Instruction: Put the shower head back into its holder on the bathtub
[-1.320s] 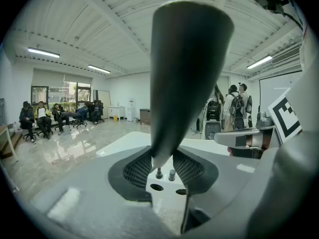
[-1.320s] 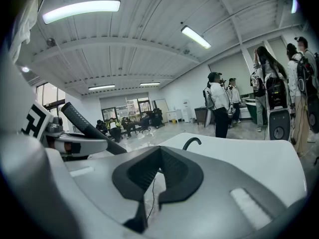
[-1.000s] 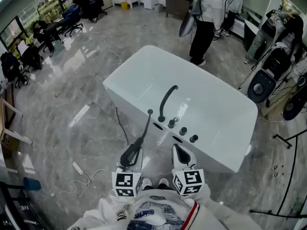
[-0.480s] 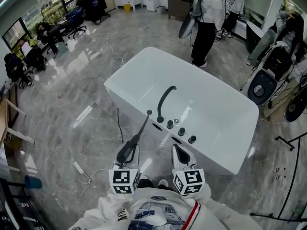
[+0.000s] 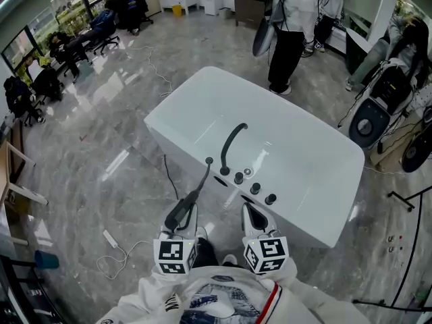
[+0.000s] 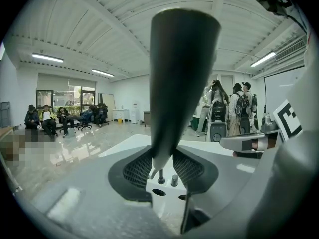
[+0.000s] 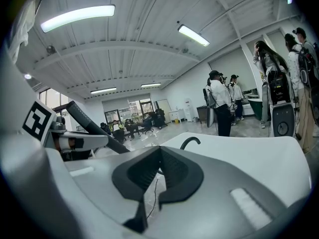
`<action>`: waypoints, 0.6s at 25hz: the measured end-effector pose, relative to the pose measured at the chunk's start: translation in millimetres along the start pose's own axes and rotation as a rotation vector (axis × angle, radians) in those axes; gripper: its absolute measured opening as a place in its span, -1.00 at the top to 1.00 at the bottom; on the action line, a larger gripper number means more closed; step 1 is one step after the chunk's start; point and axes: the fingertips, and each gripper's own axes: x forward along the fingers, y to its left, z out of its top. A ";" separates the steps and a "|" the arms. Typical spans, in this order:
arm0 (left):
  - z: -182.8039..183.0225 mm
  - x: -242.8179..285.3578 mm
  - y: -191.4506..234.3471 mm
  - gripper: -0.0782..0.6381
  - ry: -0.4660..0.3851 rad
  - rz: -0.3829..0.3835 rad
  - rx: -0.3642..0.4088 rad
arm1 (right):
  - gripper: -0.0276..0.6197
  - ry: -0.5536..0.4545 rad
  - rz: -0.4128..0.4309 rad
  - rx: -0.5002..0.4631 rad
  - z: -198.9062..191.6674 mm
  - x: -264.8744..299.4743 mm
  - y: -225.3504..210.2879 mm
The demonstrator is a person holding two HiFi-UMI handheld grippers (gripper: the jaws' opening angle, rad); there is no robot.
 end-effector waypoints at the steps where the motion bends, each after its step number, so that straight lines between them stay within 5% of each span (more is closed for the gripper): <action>1: 0.9 3.4 0.7 0.40 -0.003 -0.007 0.000 | 0.90 -0.001 -0.004 -0.001 1.3 3.2 -1.1; 15: 16.3 52.7 42.9 0.40 0.010 -0.068 0.010 | 0.90 0.007 -0.025 0.001 18.8 74.5 13.2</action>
